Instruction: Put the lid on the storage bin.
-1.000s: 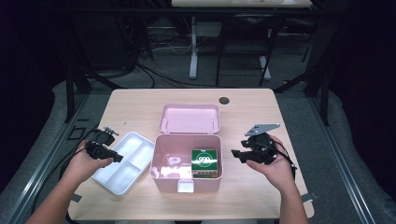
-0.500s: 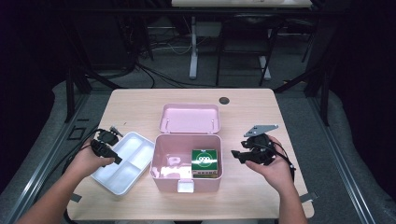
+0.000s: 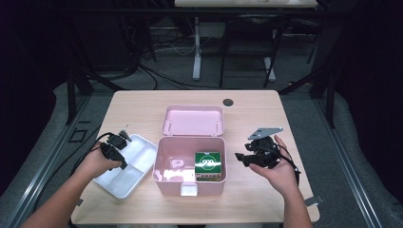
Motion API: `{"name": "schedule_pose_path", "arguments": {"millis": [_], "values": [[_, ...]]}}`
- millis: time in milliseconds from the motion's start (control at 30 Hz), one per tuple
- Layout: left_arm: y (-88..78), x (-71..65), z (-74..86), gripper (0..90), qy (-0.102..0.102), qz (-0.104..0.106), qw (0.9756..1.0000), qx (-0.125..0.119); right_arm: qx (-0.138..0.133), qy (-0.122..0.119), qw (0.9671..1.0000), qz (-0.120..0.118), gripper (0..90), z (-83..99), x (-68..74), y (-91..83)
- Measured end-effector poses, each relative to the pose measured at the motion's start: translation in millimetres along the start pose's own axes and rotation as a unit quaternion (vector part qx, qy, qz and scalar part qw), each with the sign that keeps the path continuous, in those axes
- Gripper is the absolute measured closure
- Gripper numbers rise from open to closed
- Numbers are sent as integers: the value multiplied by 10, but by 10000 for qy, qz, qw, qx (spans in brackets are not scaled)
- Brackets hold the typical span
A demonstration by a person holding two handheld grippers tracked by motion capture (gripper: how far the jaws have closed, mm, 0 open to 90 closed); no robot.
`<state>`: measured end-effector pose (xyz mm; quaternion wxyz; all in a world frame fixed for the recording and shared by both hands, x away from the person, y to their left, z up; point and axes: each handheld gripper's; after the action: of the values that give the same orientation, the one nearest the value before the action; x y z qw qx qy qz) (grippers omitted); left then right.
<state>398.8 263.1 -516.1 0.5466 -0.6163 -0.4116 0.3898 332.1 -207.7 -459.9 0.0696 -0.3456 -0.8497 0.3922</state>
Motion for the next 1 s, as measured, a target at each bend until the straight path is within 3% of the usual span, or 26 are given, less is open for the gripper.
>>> {"name": "schedule_pose_path", "arguments": {"millis": [333, 1000], "values": [[82, 9, -61, 783, -82, 22, 9999, 123, 2, 41, 10000, -42, 479, 19, -21, 11], [217, -46, -146, 862, -26, 17, 9994, 353, 71, 79, 9999, -32, 482, 19, -12, 22]]}}
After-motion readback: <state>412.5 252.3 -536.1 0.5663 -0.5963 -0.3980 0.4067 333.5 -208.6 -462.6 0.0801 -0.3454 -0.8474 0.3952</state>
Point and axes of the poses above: each handheld gripper's, and its own axes: y roughly forward along the jaws, z roughly out of its underside, x roughly to its left, and after that the axes turned 13 degrees about -y, right-handed
